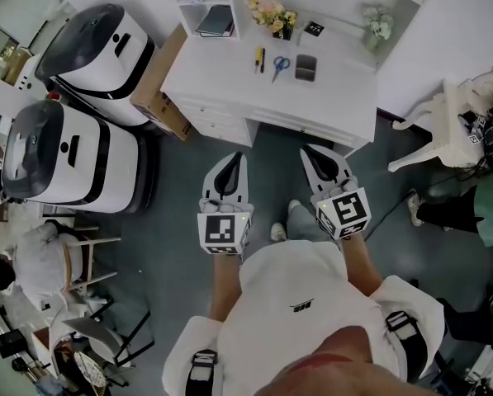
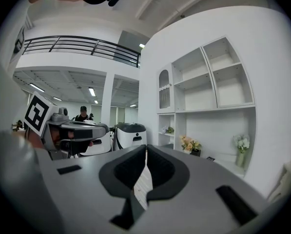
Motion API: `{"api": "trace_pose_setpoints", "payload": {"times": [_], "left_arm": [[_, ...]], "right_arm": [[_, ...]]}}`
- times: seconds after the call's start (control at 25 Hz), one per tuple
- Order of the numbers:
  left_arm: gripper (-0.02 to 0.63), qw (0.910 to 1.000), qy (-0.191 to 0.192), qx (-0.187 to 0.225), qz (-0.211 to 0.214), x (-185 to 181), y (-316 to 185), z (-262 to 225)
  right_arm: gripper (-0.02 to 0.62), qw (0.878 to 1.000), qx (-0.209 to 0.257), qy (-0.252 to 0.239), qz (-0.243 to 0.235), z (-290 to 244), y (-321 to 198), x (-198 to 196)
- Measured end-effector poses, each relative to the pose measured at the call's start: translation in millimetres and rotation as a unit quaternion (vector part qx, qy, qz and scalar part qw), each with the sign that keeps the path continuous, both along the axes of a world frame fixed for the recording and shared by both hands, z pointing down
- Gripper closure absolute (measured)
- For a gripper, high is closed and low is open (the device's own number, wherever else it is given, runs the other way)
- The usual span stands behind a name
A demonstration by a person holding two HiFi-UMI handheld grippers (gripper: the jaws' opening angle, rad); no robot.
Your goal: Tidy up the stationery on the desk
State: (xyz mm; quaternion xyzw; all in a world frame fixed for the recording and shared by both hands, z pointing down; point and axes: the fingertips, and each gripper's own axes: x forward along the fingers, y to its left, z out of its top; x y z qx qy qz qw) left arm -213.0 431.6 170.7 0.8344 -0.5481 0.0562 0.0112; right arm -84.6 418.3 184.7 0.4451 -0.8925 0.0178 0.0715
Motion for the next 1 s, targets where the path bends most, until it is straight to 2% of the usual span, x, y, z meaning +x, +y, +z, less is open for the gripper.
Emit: {"api": "trace_pose_setpoints", "payload": {"times": [0.48,1.0], "left_arm": [[0.606,0.9999,-0.006,0.011,0.012,2.7,-72.2,-5.2],[0.606,0.9999,-0.01,-0.009,0.003,2.1,-190.2,-0.7]], "right_arm": [[0.595,1.0,0.009,-0.007,0.001,-1.4,-72.0,-4.3],[0.595,1.0,-0.008,-0.005,-0.006,1.0,-190.3,-5.1]]}}
